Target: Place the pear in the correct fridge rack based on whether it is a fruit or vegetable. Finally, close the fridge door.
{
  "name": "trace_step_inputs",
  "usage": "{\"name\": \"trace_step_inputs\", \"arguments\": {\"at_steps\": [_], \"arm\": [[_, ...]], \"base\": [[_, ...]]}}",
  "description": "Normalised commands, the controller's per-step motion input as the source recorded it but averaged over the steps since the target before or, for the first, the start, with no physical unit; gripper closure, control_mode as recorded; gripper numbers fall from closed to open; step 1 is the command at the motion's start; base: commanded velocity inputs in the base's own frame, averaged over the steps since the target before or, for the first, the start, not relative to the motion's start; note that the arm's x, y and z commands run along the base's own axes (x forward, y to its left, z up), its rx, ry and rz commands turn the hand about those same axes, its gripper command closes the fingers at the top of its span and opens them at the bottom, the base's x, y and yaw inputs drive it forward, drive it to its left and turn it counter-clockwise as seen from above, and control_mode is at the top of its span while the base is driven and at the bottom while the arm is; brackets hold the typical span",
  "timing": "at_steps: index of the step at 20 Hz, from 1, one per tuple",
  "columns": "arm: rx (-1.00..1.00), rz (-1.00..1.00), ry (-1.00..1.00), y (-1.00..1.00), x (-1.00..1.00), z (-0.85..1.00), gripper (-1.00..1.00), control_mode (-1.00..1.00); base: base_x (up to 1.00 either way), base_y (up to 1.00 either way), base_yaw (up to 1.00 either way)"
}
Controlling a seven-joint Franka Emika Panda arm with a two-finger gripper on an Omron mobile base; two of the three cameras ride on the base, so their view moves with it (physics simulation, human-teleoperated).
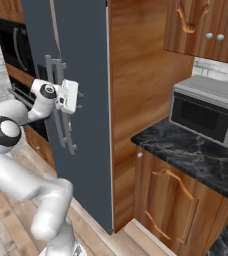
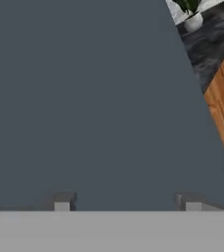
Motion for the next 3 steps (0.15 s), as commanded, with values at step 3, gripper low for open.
{"name": "trace_step_inputs", "arguments": {"at_steps": [3], "arm": [[0.00, -0.20, 0.00, -0.22, 0.06, -0.02, -1.00, -1.00]], "base": [[0.00, 0.00, 0.00]]}}
